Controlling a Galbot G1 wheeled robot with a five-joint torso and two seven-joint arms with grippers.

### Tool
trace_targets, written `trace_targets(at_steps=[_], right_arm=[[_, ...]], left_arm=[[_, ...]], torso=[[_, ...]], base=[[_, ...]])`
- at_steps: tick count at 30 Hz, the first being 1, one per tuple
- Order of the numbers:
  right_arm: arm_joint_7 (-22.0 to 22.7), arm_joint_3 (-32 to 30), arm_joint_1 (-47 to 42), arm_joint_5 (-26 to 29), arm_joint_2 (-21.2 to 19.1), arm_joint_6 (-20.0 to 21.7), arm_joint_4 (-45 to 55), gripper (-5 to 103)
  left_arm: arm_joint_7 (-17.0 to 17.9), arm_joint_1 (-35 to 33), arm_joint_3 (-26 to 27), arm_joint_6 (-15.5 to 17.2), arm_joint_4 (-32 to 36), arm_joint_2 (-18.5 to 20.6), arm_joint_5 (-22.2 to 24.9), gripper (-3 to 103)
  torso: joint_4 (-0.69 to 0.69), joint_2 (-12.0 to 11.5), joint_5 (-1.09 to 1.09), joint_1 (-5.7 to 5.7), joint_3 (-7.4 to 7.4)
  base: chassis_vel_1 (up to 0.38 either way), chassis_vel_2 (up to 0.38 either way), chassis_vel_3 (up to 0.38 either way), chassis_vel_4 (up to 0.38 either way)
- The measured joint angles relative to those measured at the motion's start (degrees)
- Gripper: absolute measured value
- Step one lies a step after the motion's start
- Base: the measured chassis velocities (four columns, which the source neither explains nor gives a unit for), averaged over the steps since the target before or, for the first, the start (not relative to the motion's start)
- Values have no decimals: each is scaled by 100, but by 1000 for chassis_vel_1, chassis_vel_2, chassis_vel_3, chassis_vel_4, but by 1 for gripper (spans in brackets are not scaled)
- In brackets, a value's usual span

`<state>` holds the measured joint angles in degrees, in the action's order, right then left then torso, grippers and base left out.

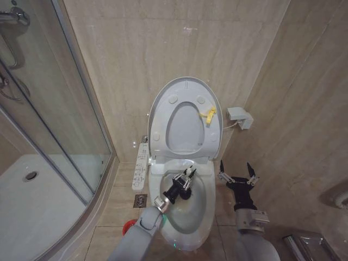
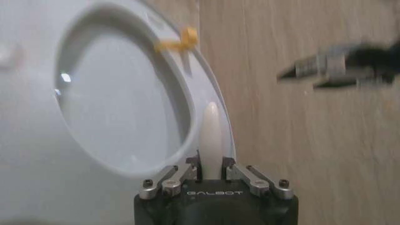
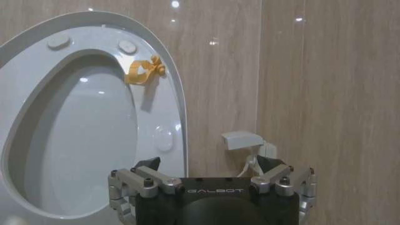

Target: Open the toilet lid, clean the toilet bowl with a toilet brush, close the toilet lid, and flush.

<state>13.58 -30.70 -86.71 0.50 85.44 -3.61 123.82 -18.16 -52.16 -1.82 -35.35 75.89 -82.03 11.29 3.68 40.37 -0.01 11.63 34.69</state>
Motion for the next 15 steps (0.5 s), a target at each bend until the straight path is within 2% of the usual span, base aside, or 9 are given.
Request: trace_targets(at_steps=[2,3,7,8,12,13,15], right_arm=[[0,1,0,0,0,0,0,100],[0,1,0,0,0,0,0,100],[0,0,0,0,0,0,0,100],[0,0,0,0,0,0,0,100],[0,0,0,0,0,0,0,100],[0,0,0,0,0,0,0,100],[0,0,0,0,0,0,0,100]], left_arm=[[117,-258,95,113,594,182,1,21],[117,-258,95,113,594,182,1,21],[307,-915,437,255,1765,556,-36,21],[307,-915,437,255,1765,556,-36,21],[491,-1490,740,332,2802,832,-68,21],[491,-1490,740,332,2802,832,-68,21],[527,-1795,954,346,3286,939,-72,21]], torso=[[0,0,1,0,0],[0,0,1,0,0],[-2,0,1,0,0],[-2,0,1,0,0],[0,0,0,0,0],[0,0,0,0,0],[1,0,0,0,0]], base=[[0,0,0,0],[0,0,0,0],[0,0,0,0],[0,0,0,0],[0,0,0,0],[0,0,0,0],[0,0,0,0]])
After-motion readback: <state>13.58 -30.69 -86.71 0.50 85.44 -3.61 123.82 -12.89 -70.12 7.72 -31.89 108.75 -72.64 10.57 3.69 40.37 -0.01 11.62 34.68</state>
